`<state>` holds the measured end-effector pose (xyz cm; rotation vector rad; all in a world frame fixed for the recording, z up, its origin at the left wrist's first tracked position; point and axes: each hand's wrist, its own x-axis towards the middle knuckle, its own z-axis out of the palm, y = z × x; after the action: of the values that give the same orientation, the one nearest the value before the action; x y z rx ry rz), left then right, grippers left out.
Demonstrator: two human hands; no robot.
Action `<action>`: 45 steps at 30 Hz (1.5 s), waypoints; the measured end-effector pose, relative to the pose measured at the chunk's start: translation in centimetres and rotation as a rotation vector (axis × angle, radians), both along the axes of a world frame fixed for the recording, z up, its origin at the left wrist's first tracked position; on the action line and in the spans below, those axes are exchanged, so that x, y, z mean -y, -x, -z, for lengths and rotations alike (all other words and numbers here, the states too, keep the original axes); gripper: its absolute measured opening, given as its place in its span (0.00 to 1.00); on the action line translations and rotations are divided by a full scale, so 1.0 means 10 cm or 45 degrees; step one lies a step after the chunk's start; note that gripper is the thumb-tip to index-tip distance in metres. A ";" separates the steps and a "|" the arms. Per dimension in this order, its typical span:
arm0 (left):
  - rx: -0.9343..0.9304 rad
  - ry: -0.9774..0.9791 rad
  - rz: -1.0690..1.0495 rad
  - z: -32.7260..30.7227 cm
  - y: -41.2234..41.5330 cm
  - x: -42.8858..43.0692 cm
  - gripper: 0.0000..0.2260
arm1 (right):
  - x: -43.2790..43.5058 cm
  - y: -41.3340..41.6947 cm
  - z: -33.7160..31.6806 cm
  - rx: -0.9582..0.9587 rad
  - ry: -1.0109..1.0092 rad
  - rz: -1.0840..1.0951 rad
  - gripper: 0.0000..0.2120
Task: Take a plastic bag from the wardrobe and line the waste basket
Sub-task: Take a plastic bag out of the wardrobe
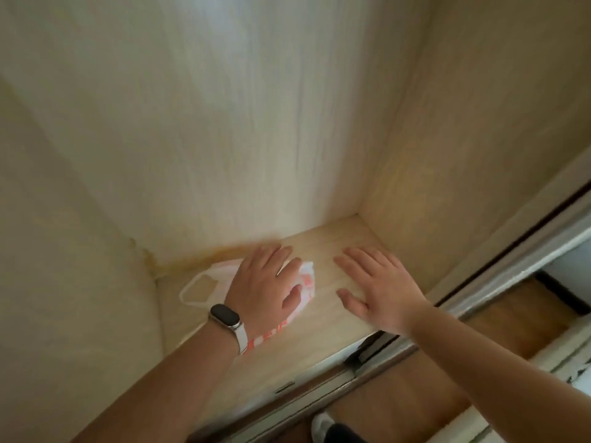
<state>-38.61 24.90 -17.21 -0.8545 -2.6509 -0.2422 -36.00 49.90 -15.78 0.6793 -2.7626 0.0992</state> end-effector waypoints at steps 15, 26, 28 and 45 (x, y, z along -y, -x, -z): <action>0.503 -0.018 -0.741 1.32 0.12 0.93 0.18 | 0.99 1.25 1.36 0.457 -0.014 -0.468 0.25; 0.771 -0.141 -0.967 3.11 0.59 1.31 0.19 | 1.47 1.63 3.04 0.700 -0.113 -0.523 0.32; 0.791 -0.180 -0.978 3.37 0.69 1.40 0.20 | 1.52 1.63 3.31 0.730 -0.142 -0.526 0.35; 0.589 -0.222 -0.874 4.41 0.86 1.64 0.18 | 1.84 1.67 4.61 0.528 -0.059 -0.438 0.33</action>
<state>-47.22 8.49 -61.35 0.2203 -3.0873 -0.5240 -52.72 31.51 -61.92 1.2696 -3.0054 0.2771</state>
